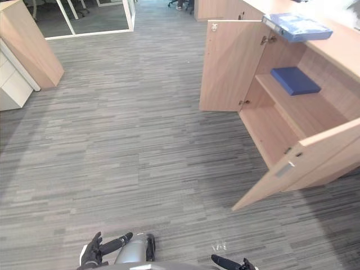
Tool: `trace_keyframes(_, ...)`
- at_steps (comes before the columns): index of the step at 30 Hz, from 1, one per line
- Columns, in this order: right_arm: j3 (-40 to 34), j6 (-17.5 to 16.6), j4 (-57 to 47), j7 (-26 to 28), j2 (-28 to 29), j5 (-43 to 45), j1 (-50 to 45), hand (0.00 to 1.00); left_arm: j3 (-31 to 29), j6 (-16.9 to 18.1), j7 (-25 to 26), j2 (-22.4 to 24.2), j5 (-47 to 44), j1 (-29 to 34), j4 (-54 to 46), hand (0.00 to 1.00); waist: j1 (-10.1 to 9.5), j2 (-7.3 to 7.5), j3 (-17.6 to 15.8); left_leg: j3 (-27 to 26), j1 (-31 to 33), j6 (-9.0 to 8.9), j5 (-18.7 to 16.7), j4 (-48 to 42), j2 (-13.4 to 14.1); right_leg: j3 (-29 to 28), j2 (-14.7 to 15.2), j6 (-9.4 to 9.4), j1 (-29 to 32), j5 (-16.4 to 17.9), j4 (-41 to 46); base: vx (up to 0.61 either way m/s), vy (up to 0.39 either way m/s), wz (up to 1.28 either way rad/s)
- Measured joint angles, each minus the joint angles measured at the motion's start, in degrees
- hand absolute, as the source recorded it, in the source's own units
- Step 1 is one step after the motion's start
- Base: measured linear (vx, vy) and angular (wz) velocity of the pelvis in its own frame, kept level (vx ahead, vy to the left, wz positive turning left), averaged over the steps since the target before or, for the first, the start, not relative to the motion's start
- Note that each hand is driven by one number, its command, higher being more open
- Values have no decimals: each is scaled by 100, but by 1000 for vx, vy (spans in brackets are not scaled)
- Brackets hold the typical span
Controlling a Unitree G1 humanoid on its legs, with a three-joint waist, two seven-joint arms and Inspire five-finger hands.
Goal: Walk over to the cabinet, pick up the folder, carry it to the office cabinet, place the folder inside the office cabinet, then close the office cabinet door
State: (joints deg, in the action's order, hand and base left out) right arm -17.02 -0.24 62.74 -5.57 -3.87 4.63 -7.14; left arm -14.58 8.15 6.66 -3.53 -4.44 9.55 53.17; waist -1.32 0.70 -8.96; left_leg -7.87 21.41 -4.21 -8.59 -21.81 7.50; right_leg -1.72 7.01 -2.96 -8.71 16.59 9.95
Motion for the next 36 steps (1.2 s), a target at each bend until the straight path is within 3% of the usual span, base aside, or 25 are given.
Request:
trace_keyframes(1, -54, -4, 16, -4, -14, 0, -27, 100, 82, 2, 46, -16, -1, 21, 19, 100, -6, -42, 45, -78, -41, -23, 371, 151, 27, -42, 141, -128, -195, 190, -36, 590, 495, -36)
trace_keyframes(2, -238, 3, 139, 7, 38, -1, -36, 100, 128, -2, 42, -96, 0, 31, 124, 100, -16, 38, 225, -252, -21, 177, 673, -61, -104, -76, 367, -133, -276, 236, -25, 524, 427, -37)
trace_keyframes(4, -496, -11, 128, 20, 243, -1, -32, 100, 267, -12, 47, -277, 38, -25, 232, 100, 23, 268, 454, -419, -31, 359, 352, -170, -377, -133, 665, -45, -128, 83, 257, 550, 405, -18)
trace_keyframes(5, -801, -5, 133, 36, 355, -2, 9, 100, 429, -38, 27, -383, 67, -155, 348, 100, 41, 384, 514, -590, -260, 577, 206, -192, -580, -322, 884, -193, 111, -169, 953, 566, 377, -15)
trace_keyframes(7, -1020, 3, 186, 42, 393, 1, 92, 100, 609, -71, 13, -423, 73, -217, 371, 100, 82, 400, 509, -683, -726, 732, 60, 10, -776, -415, 1008, -130, 448, -645, 2087, 571, 352, -17)
trace_keyframes(8, -1110, 3, 182, 44, 401, 4, 141, 100, 750, -68, -1, -428, 71, -226, 369, 100, 127, 380, 497, -749, -1088, 796, 19, 246, -867, -436, 1081, -59, 748, -1066, 2888, 651, 379, -25)
trace_keyframes(9, -1101, -4, 88, 49, 392, 7, 223, 100, 981, -70, -46, -416, 76, -263, 417, 100, 192, 321, 450, -837, -1716, 838, -7, 671, -980, -269, 1190, 136, 1298, -1331, 4382, 508, 295, -31)
trace_keyframes(10, -1084, -11, 26, 50, 390, 9, 231, 100, 1056, -75, -78, -391, 89, -291, 459, 100, 204, 314, 439, -862, -1974, 843, -11, 842, -1020, -68, 1278, 177, 1492, -1336, 4877, 555, 302, -39)
trace_keyframes(12, -843, -68, -224, 38, 364, 7, 247, 100, 1283, -84, -160, -276, 295, -343, 498, 100, 289, 229, 374, -869, -2814, 865, -24, 1388, -1076, 691, 1477, 440, 2103, -1057, 5835, 373, 143, -25)
trace_keyframes(15, -589, -135, -293, 37, 353, 8, 395, 100, 1556, -82, -224, -275, 305, -559, 764, 100, 437, 212, 194, -803, -3281, 876, -33, 1580, -943, 1188, 1153, 323, 2386, -482, 5089, 273, -20, 7)
trace_keyframes(16, -498, -145, -358, 37, 353, 14, 426, 100, 1597, -97, -270, -254, 323, -616, 851, 100, 508, 184, 130, -749, -3392, 865, -41, 1583, -828, 1385, 922, 240, 2477, -327, 4270, 254, -136, 21)
trace_keyframes(18, -360, -210, -456, 32, 318, 14, 399, 100, 1595, -89, -306, -205, 326, -635, 862, 100, 542, 131, 60, -738, -3563, 675, -159, 1707, -678, 1655, 698, 138, 2567, -442, 2819, 296, -198, 24)
trace_keyframes(19, -339, -236, -445, 28, 324, 12, 386, 100, 1578, -79, -317, -216, 344, -636, 862, 100, 542, 175, 29, -756, -3726, 395, -328, 1894, -661, 1829, 669, 106, 2581, -783, 1923, 305, -273, 4)
trace_keyframes(20, -329, -211, -407, 46, 295, 62, 398, 100, 1528, -92, -313, -220, 393, -671, 933, 100, 526, 180, -94, -779, -4010, 242, -413, 1974, -648, 1849, 597, 327, 2553, -1307, 1812, 274, -245, -11)
trace_keyframes(21, -293, -217, -408, 53, 198, 49, 388, 100, 1404, -115, -278, -117, 364, -668, 939, 100, 520, 69, -66, -844, -4068, 201, -431, 1994, -520, 1921, 452, 377, 2545, -1258, 1807, 337, -266, -49)
trace_keyframes(22, -231, -237, -438, 54, 116, 43, 407, 100, 1263, -103, -271, -30, 385, -623, 951, 100, 499, -123, -48, -980, -4100, 157, -451, 1983, -376, 1912, 304, 365, 2661, -946, 1971, 379, -248, -58)
trace_keyframes(24, -246, -238, -463, 56, 87, 59, 399, 100, 1073, -128, -278, 73, 425, -617, 959, 100, 564, -189, -112, -1069, -4132, 148, -452, 1774, -214, 1918, 137, 425, 2635, -584, 2209, 414, -287, -38)
trace_keyframes(26, -377, -181, -445, 49, 112, 69, 276, 100, 826, -140, -306, 156, 483, -601, 943, 100, 615, -214, -106, -1059, -3990, -28, -537, 999, 167, 1949, -161, 470, 2396, -344, 2139, 468, -337, -25)
trace_keyframes(27, -439, -170, -458, 39, 152, 168, 117, 100, 454, -144, -320, 175, 493, -555, 888, 100, 602, -256, -90, -955, -3614, -140, -535, -355, 654, 1956, -513, 536, 2064, -158, 1885, 456, -331, -41)
trace_keyframes(28, -447, -167, -460, 36, 159, 220, 62, 100, 287, -145, -320, 205, 488, -507, 837, 100, 592, -291, -80, -844, -3402, -145, -403, -999, 849, 2012, -609, 587, 1919, -41, 1805, 535, -352, -52)
trace_keyframes(29, -528, -152, -467, 35, 185, 264, -45, 100, -6, -154, -323, 269, 483, -410, 691, 100, 599, -296, -57, -538, -2935, -98, 148, -2183, 1123, 2036, -771, 713, 1689, 77, 1757, 419, -228, -51)
trace_keyframes(30, -613, -124, -460, 21, 181, 272, -130, 100, -293, -177, -314, 355, 394, -356, 574, 100, 585, -310, -51, -215, -2407, -270, 481, -3295, 1279, 1850, -1001, 783, 1479, 112, 1656, 423, -186, -61)
trace_keyframes(32, -648, -85, -442, 3, 177, 287, -164, 100, -600, -199, -287, 424, 231, -323, 413, 100, 492, -309, -37, -110, -1797, -320, 347, -4534, 1254, 1517, -1221, 916, 1118, 118, 1392, 450, -86, -86)
trace_keyframes(33, -639, -62, -436, 3, 204, 293, -168, 100, -694, -203, -268, 415, 185, -311, 341, 100, 466, -237, -29, -134, -1484, -272, 190, -4789, 1104, 1272, -1271, 956, 850, 98, 1167, 468, -40, -98)
trace_keyframes(36, -511, -46, -430, 10, 212, 293, -167, 100, -803, -193, -179, 414, -23, -295, 154, 100, 275, -108, 0, -96, -901, -171, -241, -4427, 784, 639, -1270, 945, 366, -8, 721, 444, 15, -119)
